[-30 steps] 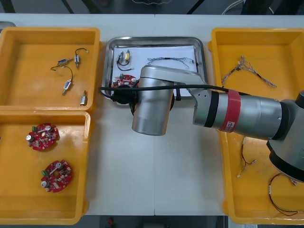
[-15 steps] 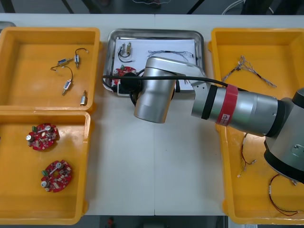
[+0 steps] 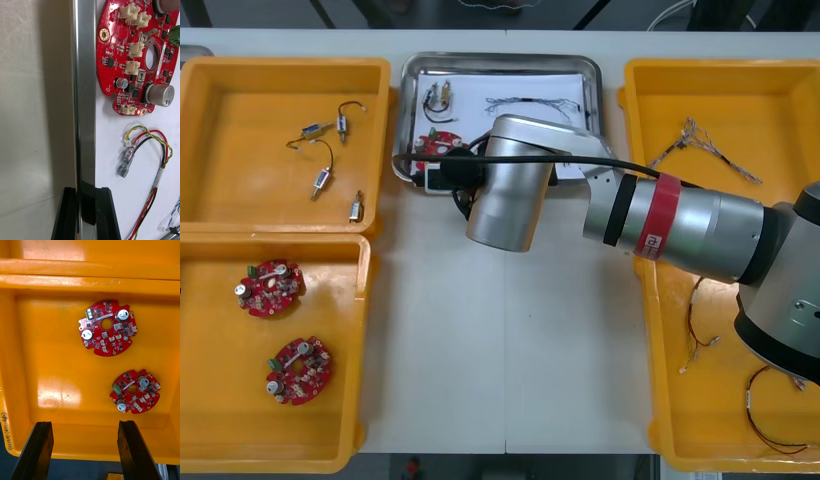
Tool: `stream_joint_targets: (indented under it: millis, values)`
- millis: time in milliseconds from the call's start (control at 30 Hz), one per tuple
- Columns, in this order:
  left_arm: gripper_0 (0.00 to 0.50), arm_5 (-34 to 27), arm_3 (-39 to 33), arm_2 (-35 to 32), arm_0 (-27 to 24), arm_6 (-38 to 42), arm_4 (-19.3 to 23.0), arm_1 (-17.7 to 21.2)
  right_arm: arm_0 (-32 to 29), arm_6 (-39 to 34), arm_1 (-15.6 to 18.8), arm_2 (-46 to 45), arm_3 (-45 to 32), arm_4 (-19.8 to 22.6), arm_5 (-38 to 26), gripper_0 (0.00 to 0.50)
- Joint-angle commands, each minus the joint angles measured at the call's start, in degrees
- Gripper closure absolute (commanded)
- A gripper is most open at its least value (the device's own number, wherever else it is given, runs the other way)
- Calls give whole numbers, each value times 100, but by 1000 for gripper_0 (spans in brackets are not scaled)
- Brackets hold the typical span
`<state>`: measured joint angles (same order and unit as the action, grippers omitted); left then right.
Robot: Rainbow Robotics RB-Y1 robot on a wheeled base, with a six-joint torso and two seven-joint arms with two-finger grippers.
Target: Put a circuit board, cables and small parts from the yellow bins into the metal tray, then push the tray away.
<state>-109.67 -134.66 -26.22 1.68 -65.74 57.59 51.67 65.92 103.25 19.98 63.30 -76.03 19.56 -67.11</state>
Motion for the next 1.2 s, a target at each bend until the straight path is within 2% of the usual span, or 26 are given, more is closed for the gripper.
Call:
stream_joint_targets:
  millis: [33,633,1133,1167,1200]
  values:
    - [0,-33,-148,-165,122,-466,42,220,333,362,-144,-187,70,-128,189,500]
    - [0,-33,-148,-165,122,-466,42,220,465,512,-232,-336,712,-339,550,500]
    - [0,-33,-148,-165,122,-466,42,220,518,564,-267,-380,826,-445,655,499]
    - [0,-33,-148,-165,122,-466,42,220,518,573,-267,-380,826,-453,655,427]
    - [0,-33,-148,-165,122,-466,42,220,518,591,-267,-380,826,-462,655,261]
